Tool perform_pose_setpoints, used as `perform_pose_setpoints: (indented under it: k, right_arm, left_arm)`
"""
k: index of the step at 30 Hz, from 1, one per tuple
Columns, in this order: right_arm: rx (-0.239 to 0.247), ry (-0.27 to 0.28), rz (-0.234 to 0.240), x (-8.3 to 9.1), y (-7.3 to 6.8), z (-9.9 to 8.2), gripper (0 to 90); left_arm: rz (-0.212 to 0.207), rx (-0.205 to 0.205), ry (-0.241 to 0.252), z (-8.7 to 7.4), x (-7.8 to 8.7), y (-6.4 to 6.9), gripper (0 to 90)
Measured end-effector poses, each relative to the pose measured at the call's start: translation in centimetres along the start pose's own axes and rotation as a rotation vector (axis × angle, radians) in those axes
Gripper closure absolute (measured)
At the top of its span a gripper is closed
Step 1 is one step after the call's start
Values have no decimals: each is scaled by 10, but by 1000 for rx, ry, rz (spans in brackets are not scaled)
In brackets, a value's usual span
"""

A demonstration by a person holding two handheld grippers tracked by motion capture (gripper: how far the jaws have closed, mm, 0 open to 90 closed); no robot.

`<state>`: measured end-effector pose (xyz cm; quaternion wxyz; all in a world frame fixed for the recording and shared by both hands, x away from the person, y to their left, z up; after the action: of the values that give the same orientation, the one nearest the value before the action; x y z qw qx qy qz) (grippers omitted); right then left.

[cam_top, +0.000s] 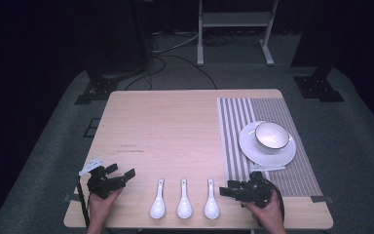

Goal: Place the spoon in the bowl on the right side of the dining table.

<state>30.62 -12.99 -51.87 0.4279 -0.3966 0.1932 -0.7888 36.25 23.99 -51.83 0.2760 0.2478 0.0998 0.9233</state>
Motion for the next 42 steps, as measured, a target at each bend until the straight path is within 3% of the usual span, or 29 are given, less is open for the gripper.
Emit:
perform_pose_setpoints:
  k: [16, 35, 42]
  right_arm:
    - [0, -77, -28, -29, -6, 8, 328]
    - [-12, -110, -133, -44, 0, 10, 395]
    - [23, -113, -199, -49, -1, 12, 444]
  left_arm:
    - [-3, 0, 1, 0, 0, 0, 6]
    - [-4, 2, 3, 0, 0, 0, 6]
    - [-4, 1, 2, 0, 0, 0, 6]
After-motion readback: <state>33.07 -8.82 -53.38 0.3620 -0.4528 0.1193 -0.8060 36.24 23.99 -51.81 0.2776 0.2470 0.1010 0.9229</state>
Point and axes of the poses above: each handheld gripper's, and its own axes: x roughly backward along the jaws, z roughly out of its top, y roughly to its right, the point moved 9 cm from there along -x, roughly forward along the jaws, and after that the axes turned 4 degrees about -x, right-handed, at the moved point
